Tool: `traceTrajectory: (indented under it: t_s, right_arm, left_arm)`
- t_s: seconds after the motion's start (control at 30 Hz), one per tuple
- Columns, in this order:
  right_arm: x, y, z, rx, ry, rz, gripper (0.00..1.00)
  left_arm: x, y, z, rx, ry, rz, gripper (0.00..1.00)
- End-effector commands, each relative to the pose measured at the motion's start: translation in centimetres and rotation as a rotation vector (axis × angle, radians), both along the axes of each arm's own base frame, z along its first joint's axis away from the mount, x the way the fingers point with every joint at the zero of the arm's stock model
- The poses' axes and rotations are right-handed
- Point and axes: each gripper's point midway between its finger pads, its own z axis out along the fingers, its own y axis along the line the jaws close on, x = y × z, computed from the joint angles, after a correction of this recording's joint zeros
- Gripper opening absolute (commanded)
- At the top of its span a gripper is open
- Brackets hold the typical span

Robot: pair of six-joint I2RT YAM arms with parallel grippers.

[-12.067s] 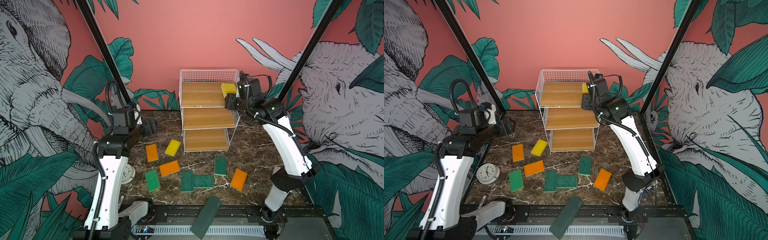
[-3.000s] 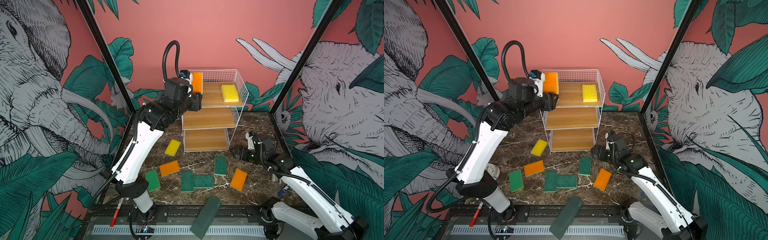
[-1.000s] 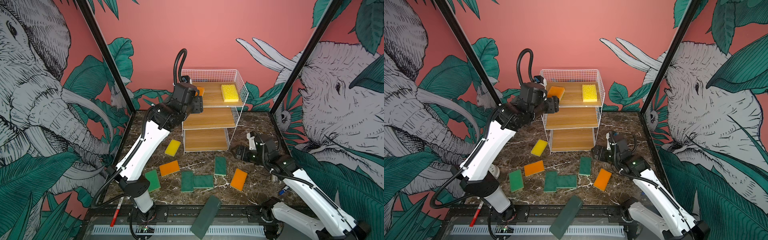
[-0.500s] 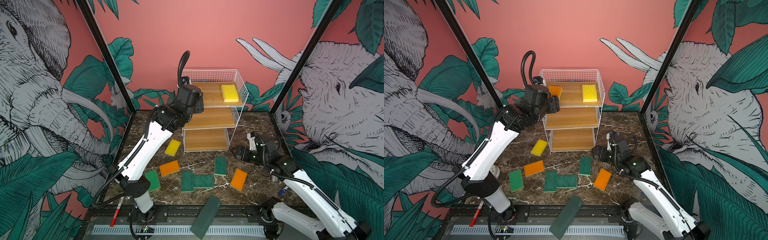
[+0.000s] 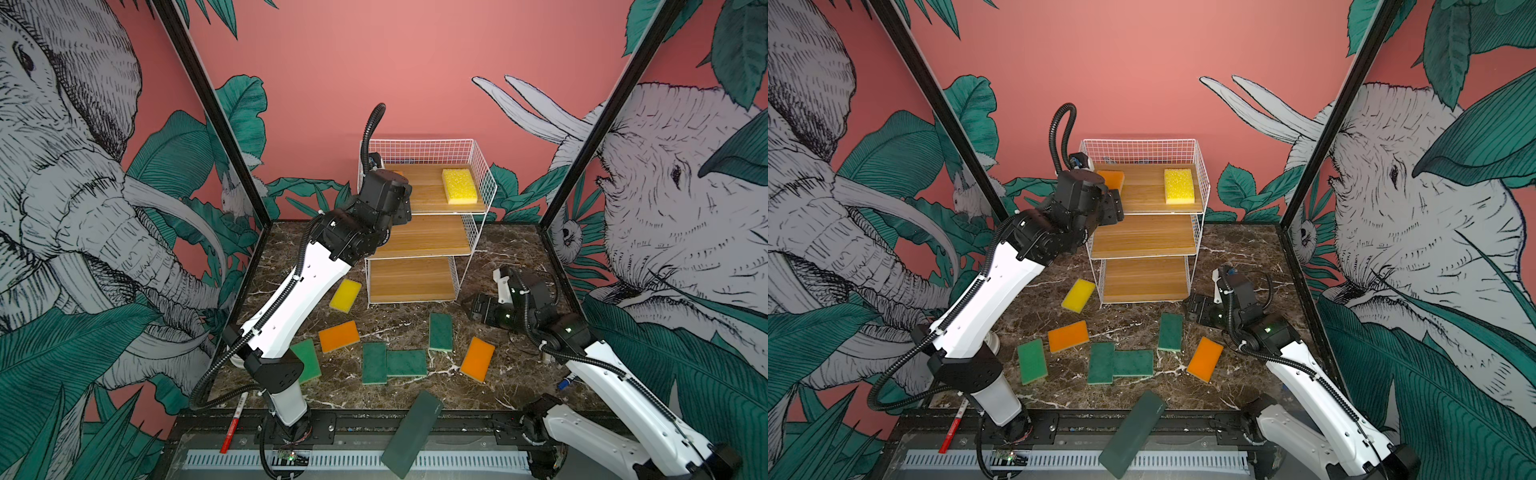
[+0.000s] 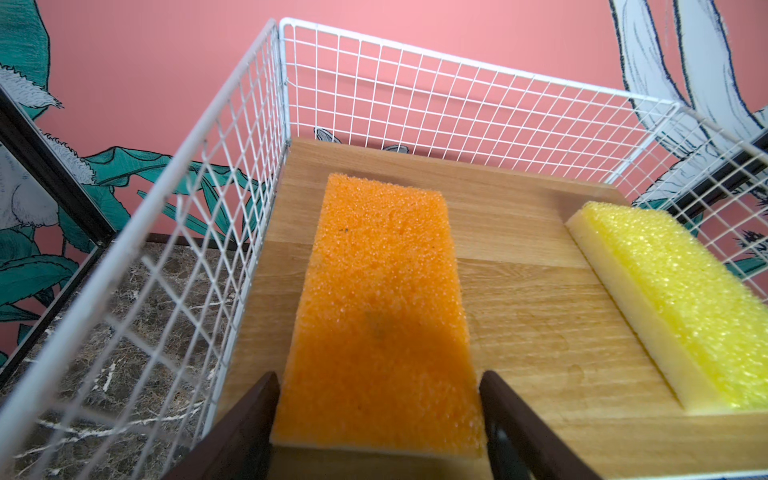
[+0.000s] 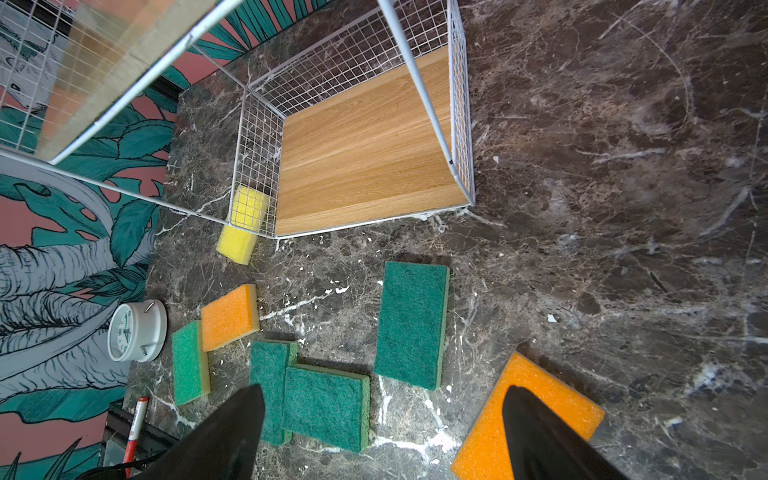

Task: Arrange cleaning sponges on a shelf
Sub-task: Place the cleaning sponge on the shelf.

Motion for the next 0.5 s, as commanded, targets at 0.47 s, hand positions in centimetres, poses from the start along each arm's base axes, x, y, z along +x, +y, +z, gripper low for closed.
traceTrajectory:
  t_s: [0.47]
  right_arm:
    - [0.3,0.1,1.2,0.037,-0.043,-0.011,0.92]
  left_arm:
    - [-0.8,1.2,0.7,-0.02,-0.012,0.054,0.87]
